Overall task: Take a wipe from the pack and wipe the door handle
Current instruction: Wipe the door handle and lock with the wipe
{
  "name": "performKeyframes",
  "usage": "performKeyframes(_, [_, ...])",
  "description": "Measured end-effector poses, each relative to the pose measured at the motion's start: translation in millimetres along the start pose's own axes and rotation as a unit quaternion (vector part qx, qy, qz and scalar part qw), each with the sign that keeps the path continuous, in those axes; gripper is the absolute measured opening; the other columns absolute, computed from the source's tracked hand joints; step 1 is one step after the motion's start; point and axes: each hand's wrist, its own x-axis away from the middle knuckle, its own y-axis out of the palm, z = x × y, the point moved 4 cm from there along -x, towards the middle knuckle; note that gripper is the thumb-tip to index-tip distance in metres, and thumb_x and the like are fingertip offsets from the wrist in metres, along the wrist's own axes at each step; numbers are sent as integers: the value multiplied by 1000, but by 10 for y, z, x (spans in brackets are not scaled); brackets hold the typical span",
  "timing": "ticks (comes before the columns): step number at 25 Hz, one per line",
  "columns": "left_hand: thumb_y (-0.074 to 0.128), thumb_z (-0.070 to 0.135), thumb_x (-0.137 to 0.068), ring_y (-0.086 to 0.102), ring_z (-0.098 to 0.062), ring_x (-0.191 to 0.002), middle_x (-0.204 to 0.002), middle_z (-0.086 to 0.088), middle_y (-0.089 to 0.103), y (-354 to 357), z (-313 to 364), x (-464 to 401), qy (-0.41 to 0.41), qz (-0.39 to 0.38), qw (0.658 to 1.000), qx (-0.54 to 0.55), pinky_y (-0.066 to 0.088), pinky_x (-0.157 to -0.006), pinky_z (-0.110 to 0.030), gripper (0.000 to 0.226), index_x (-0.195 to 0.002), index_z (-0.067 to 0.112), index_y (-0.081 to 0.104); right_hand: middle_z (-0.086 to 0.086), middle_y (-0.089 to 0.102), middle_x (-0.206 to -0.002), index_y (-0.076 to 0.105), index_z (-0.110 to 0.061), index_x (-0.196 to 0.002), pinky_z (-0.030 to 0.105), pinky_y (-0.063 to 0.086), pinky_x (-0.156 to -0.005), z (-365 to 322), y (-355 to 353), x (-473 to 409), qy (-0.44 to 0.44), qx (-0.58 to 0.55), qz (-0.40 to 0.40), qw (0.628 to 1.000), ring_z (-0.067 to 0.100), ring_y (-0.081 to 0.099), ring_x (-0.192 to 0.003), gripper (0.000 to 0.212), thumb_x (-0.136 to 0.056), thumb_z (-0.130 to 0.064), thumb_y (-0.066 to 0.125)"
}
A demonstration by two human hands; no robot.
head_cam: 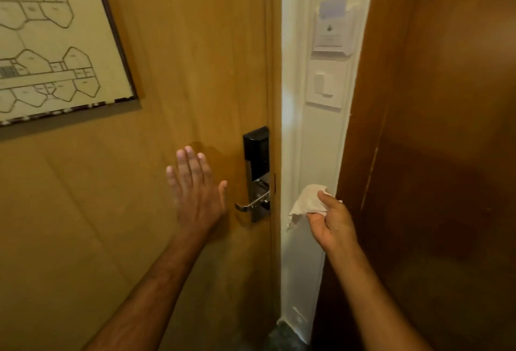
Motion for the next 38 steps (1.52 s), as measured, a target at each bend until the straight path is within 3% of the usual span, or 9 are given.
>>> performKeyframes(3, [38, 42, -101, -12, -38, -155, -165, -31, 10, 164, -394, -65, 14, 34, 996, -76, -16, -123, -54, 78, -157, -8, 17, 16, 60, -130, 59, -7, -130, 27, 58, -73, 393, 203, -34, -109, 58, -50, 991, 24, 64, -106, 42, -88, -14, 63])
performKeyframes(7, [31, 43, -103, -9, -41, -156, -167, -28, -1, 370, -487, -75, 46, 91, 983, -154, -14, -123, -60, 78, -159, -7, 7, 6, 64, -124, 69, -13, -117, 20, 54, -86, 943, 477, -79, -128, 274, -221, 927, 20, 60, -116, 37, -90, -34, 56])
performKeyframes(14, [39, 43, -101, -3, -45, -155, -167, -31, -5, 510, -510, -62, 64, 155, 972, -164, -7, -123, -64, 80, -157, -10, 15, 8, 70, -120, 73, -10, -109, 46, 56, -95, 1195, 406, -465, -357, 494, 37, 792, 23, 63, -111, 24, -86, -16, 73])
performKeyframes(18, [41, 47, -101, 1, -46, -155, -167, -32, -1, 542, -527, -52, 65, 176, 967, -175, -6, -123, -64, 82, -156, -10, 19, 10, 56, -131, 63, -15, -119, 41, 54, -95, 1314, 530, -660, -359, 501, 62, 785, 23, 51, -118, 45, -79, -29, 79])
performKeyframes(21, [40, 49, -101, 0, -45, -155, -167, -31, -2, 548, -517, -64, 65, 181, 964, -184, -6, -123, -64, 84, -156, -10, 19, 14, 25, -160, 30, -12, -150, 40, 44, -109, 1455, 617, -799, -300, 558, 84, 769, 29, 34, -141, 67, -93, -19, 63])
performKeyframes(24, [40, 48, -101, -2, -45, -155, -167, -31, -3, 565, -500, -68, 59, 181, 965, -182, -7, -123, -64, 83, -156, -10, 18, 24, 13, -163, 16, 1, -154, 47, 21, -121, 1840, 681, -486, -281, 638, 119, 707, 41, 20, -148, 65, -101, -21, 47])
performKeyframes(28, [41, 47, -101, -1, -46, -155, -166, -32, -2, 594, -512, -53, 57, 189, 963, -185, -7, -123, -64, 82, -155, -11, 21, 21, 24, -161, 26, 1, -151, 40, 15, -117, 2123, 784, -193, -283, 562, 113, 769, 38, 26, -146, 61, -101, -31, 39])
performKeyframes(34, [41, 47, -101, -2, -48, -154, -165, -34, -3, 577, -493, -69, 62, 191, 961, -191, -6, -122, -66, 82, -155, -12, 20, 11, 54, -140, 49, -16, -140, 30, 53, -85, 1158, 714, -1220, -188, 450, 98, 868, 25, 58, -115, 38, -102, -17, 44])
performKeyframes(38, [41, 47, -101, -4, -48, -154, -166, -33, -5, 578, -477, -69, 61, 187, 963, -183, -4, -122, -66, 82, -155, -11, 19, 13, 30, -156, 21, -15, -154, 33, 39, -107, 1489, 702, -810, -240, 507, 74, 825, 34, 40, -135, 52, -104, -12, 37])
